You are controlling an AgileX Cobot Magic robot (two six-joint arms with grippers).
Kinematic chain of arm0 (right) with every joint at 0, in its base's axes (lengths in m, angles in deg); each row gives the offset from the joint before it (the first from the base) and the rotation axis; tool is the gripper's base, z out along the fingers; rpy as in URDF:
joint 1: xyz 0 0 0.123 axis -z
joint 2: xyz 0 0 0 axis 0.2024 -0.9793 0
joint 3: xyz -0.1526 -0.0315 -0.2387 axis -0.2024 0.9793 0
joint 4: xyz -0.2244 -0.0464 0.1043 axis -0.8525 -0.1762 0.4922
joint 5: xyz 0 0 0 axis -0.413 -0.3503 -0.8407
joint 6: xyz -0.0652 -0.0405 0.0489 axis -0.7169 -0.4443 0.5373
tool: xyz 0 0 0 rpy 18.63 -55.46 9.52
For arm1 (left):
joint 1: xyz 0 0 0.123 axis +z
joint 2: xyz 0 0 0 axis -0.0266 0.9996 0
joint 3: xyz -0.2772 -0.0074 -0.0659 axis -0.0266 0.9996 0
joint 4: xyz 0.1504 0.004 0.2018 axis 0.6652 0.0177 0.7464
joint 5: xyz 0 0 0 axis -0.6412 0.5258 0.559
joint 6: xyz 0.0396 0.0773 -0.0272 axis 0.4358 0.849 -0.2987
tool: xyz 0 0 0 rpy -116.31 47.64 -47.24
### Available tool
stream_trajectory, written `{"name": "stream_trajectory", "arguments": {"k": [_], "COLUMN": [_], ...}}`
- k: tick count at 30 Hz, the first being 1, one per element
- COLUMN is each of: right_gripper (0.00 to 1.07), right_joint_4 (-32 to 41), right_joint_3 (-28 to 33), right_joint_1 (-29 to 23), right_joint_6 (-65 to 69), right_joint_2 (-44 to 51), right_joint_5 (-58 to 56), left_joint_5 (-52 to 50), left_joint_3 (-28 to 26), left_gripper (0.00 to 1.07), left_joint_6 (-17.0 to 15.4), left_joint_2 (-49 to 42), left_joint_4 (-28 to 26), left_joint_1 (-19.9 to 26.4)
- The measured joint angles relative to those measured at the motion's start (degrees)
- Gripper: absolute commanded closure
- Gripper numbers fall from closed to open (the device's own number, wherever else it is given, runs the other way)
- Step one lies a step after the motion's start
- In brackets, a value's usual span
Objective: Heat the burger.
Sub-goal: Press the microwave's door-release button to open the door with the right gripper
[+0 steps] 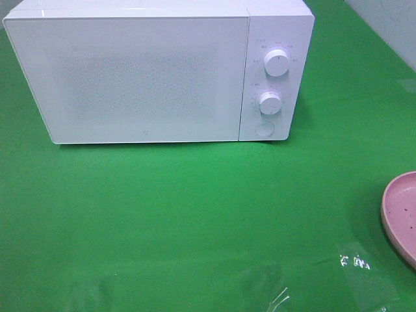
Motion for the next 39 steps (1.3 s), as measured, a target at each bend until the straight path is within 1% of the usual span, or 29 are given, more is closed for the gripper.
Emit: {"name": "stream_trajectory", "arguments": {"k": [17,19,22,23,24,26,30,33,35,37,39], "right_gripper": [0.34,0.34,0.34,0.34,0.34,0.34,0.34,0.34,0.34,0.34,0.34], "right_joint_4": [0.0,0.0,0.0,0.0,0.0,0.0,0.0,0.0,0.0,0.0,0.0], "right_joint_3": [-0.11,-0.86,-0.92,-0.92,-0.92,-0.92,-0.86,-0.8,0.46,0.46,2.35], "right_joint_1": [0.0,0.0,0.0,0.0,0.0,0.0,0.0,0.0,0.0,0.0,0.0], "right_joint_6": [0.0,0.92,1.2,1.55,1.55,1.72,2.12,2.12,2.29,2.29,2.29], "right_joint_2": [0.0,-1.55,-2.35,-4.3,-4.3,-8.08,-11.46,-12.32,-15.3,-15.3,-17.93], "right_joint_5": [0.23,3.21,4.41,6.53,6.53,11.06,14.95,15.93,20.17,20.17,25.95], "left_joint_5": [0.0,0.0,0.0,0.0,0.0,0.0,0.0,0.0,0.0,0.0,0.0], "left_joint_3": [0.0,0.0,0.0,0.0,0.0,0.0,0.0,0.0,0.0,0.0,0.0], "left_gripper": [0.08,0.08,0.08,0.08,0.08,0.08,0.08,0.08,0.08,0.08,0.08], "left_joint_6": [0.0,0.0,0.0,0.0,0.0,0.0,0.0,0.0,0.0,0.0,0.0], "left_joint_2": [0.0,0.0,0.0,0.0,0.0,0.0,0.0,0.0,0.0,0.0,0.0], "left_joint_4": [0.0,0.0,0.0,0.0,0.0,0.0,0.0,0.0,0.0,0.0,0.0], "left_joint_1": [0.0,0.0,0.0,0.0,0.0,0.0,0.0,0.0,0.0,0.0,0.0]}}
